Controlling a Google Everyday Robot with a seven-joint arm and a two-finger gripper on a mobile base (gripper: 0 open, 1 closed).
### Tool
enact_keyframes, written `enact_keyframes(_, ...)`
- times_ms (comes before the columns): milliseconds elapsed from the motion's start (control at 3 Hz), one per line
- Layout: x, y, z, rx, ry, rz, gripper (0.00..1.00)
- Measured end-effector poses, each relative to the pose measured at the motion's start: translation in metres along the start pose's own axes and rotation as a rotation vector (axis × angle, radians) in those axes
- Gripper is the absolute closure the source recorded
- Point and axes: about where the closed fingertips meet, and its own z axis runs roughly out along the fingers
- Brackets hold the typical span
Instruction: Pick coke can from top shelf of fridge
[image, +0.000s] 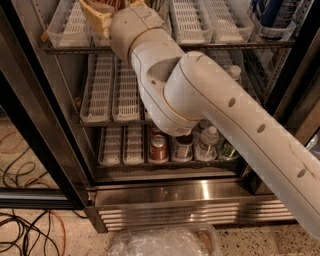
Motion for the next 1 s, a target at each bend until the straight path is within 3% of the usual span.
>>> enact_keyframes(1000,-0.003,0.021,-0.030,-0.086,0.049,-0.006,1.00)
